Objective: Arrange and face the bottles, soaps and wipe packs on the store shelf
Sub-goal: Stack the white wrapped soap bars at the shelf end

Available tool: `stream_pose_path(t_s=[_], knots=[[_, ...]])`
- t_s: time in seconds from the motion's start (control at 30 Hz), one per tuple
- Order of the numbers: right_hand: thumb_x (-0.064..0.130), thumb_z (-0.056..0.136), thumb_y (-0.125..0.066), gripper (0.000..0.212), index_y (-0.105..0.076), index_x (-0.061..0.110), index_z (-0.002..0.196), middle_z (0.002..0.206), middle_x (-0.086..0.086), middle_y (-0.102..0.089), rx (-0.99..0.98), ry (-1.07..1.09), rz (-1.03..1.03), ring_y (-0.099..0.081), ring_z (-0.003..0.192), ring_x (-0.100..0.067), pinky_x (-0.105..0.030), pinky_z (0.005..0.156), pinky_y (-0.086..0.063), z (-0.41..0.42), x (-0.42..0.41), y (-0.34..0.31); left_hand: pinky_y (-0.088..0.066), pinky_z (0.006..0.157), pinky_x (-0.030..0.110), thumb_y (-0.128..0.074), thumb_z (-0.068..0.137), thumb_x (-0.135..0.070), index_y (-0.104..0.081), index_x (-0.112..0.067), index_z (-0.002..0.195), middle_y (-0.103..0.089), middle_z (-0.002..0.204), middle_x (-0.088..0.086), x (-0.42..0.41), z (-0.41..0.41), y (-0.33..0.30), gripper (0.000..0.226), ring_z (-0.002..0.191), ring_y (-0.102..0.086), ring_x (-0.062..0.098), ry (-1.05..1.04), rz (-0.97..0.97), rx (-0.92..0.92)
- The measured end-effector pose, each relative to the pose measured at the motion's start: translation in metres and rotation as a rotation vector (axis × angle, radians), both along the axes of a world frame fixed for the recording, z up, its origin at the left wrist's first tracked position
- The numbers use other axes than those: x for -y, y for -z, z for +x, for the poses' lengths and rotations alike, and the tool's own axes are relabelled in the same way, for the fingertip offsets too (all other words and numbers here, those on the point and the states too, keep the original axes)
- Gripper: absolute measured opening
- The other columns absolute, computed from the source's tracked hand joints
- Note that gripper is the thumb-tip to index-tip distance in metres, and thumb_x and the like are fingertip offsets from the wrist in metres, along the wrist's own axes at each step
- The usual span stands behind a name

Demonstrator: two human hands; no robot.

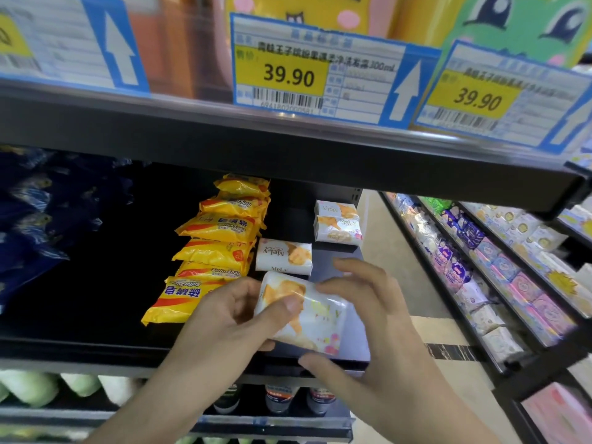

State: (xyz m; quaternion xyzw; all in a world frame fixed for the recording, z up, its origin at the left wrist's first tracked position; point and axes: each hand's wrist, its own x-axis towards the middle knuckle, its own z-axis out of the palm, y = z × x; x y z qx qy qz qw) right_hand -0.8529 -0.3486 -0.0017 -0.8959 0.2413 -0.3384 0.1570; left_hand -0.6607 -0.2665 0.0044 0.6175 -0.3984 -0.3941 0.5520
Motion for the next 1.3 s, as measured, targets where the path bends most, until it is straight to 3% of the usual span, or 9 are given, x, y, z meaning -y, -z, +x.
stream_pose_path(t_s=[0.1,0.23,0.4,0.53,0.63,0.8,0.93,1.2,1.3], knots=[[0.04,0.08,-0.08,0.059,-0.055,0.038,0.134,0.143,0.018,-0.043,-0.074,0.001,-0.149,-0.045,0.13,-0.009,-0.022,0.104,-0.04,0.008,0.005,0.003,-0.064,0.075,0.027,-0.073,0.085,-0.043,-0.075,-0.022,0.1,-0.079,0.089,-0.007,0.002,0.0,-0.001,0.026,0.087,-0.076,0.006,-0.043,0.033,-0.037],[0.038,0.085,-0.076,0.051,-0.055,0.04,0.131,0.136,0.023,-0.047,-0.045,-0.023,-0.054,-0.049,0.127,-0.011,-0.023,0.103,-0.041,0.017,0.018,0.007,-0.062,0.084,0.032,-0.064,0.072,-0.062,-0.059,-0.036,0.121,-0.077,0.098,-0.017,0.0,0.005,-0.002,0.055,0.094,-0.073,0.002,-0.116,0.001,0.015],[0.042,0.089,-0.072,0.048,-0.052,0.044,0.132,0.135,0.028,-0.046,-0.176,0.002,0.018,-0.043,0.13,-0.005,-0.023,0.106,-0.039,0.033,0.049,0.015,-0.04,0.093,0.018,-0.057,0.09,-0.052,-0.046,-0.053,0.129,-0.046,0.125,-0.037,-0.017,0.014,0.009,0.04,0.118,-0.045,-0.01,-0.19,-0.094,0.75],[0.044,0.088,-0.069,0.046,-0.05,0.045,0.13,0.134,0.023,-0.051,-0.242,-0.003,-0.044,-0.044,0.127,-0.012,-0.041,0.105,-0.043,0.047,0.065,0.027,-0.038,0.092,0.015,-0.055,0.091,-0.043,-0.061,-0.04,0.117,-0.056,0.12,-0.027,-0.018,0.02,0.02,0.027,0.116,-0.047,-0.002,-0.139,-0.139,1.068],[0.048,0.088,-0.066,0.044,-0.051,0.045,0.129,0.134,0.027,-0.05,-0.233,0.003,-0.062,-0.04,0.132,-0.01,-0.042,0.105,-0.043,0.049,0.067,0.038,-0.05,0.088,0.028,-0.051,0.086,-0.043,-0.065,-0.036,0.113,-0.063,0.112,-0.022,-0.015,0.019,0.027,0.031,0.109,-0.056,0.008,-0.075,-0.167,1.174],[0.051,0.093,-0.059,0.037,-0.056,0.043,0.129,0.139,0.02,-0.05,-0.189,-0.02,-0.063,-0.042,0.133,-0.013,-0.035,0.107,-0.042,0.044,0.069,0.037,-0.055,0.083,0.026,-0.057,0.086,-0.04,-0.064,-0.036,0.115,-0.062,0.115,-0.019,-0.004,0.009,0.037,0.031,0.108,-0.056,0.009,0.07,-0.195,1.318],[0.032,0.101,-0.059,0.026,-0.062,0.034,0.127,0.135,0.016,-0.051,-0.12,0.054,0.013,-0.042,0.132,-0.007,-0.024,0.109,-0.036,0.034,0.101,0.021,-0.056,0.078,0.032,-0.073,0.078,-0.037,-0.068,-0.03,0.107,-0.062,0.117,-0.01,0.007,0.001,0.039,0.03,0.106,-0.057,0.016,0.07,-0.176,1.401],[0.039,0.104,-0.05,0.063,-0.024,0.029,0.161,0.168,-0.004,-0.02,-0.565,0.394,0.007,-0.021,0.152,-0.031,-0.041,0.122,-0.025,0.047,0.189,0.009,-0.047,0.099,0.044,-0.06,0.077,-0.025,-0.069,-0.021,0.107,-0.061,0.13,0.004,0.019,-0.01,0.065,0.031,0.12,-0.056,0.028,-0.007,-0.149,1.479],[0.039,0.105,-0.045,0.054,-0.032,0.027,0.157,0.161,-0.004,-0.036,-0.6,0.359,0.004,-0.039,0.14,-0.034,-0.044,0.115,-0.036,0.049,0.203,0.02,-0.046,0.103,0.045,-0.052,0.08,-0.025,-0.07,-0.02,0.102,-0.06,0.135,0.005,0.02,-0.009,0.071,0.029,0.126,-0.054,0.029,-0.022,-0.184,1.452]])
